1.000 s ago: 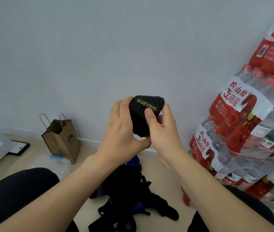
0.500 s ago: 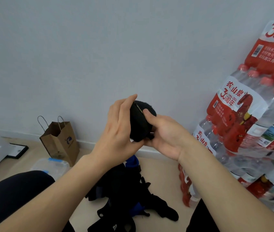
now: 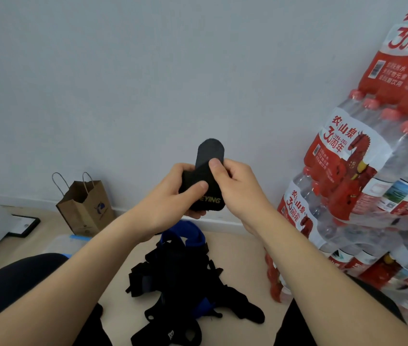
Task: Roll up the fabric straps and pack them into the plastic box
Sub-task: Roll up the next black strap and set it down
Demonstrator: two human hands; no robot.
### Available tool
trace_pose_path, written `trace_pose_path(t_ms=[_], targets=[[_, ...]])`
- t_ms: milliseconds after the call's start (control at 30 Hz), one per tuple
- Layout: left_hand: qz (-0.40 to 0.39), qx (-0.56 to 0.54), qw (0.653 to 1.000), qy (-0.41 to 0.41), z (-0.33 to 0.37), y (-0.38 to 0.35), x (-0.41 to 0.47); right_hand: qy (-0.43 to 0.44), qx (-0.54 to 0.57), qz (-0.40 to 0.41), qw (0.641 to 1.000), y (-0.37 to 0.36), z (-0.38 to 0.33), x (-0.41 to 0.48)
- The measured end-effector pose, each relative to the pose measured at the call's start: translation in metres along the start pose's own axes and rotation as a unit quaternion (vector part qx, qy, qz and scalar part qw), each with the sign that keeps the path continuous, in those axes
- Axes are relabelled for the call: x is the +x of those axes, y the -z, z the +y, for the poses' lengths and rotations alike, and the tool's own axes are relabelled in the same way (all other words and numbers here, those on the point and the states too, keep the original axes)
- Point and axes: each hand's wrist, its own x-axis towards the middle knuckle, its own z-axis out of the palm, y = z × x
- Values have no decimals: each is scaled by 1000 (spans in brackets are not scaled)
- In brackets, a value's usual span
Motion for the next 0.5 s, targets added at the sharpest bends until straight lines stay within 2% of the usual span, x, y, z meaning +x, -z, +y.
trace_pose_path(t_ms=[133,233,300,400,500], targets=[[7,36,998,-44,-3,-2,-2,-66,119,33,990,-10,5,-1],[26,78,994,-70,-7,3,-5,-132,235,25,963,-21,5,-3],[27,102,991,-85,-9,6,-9,-135,274,32,952,-31,6,-7],[44,107,988,-100,-12,13,-14,-95,276,60,954,-48,14,-11],[66,118,986,-94,-18,24,-20,-72,245,34,966,-67,23,-14]])
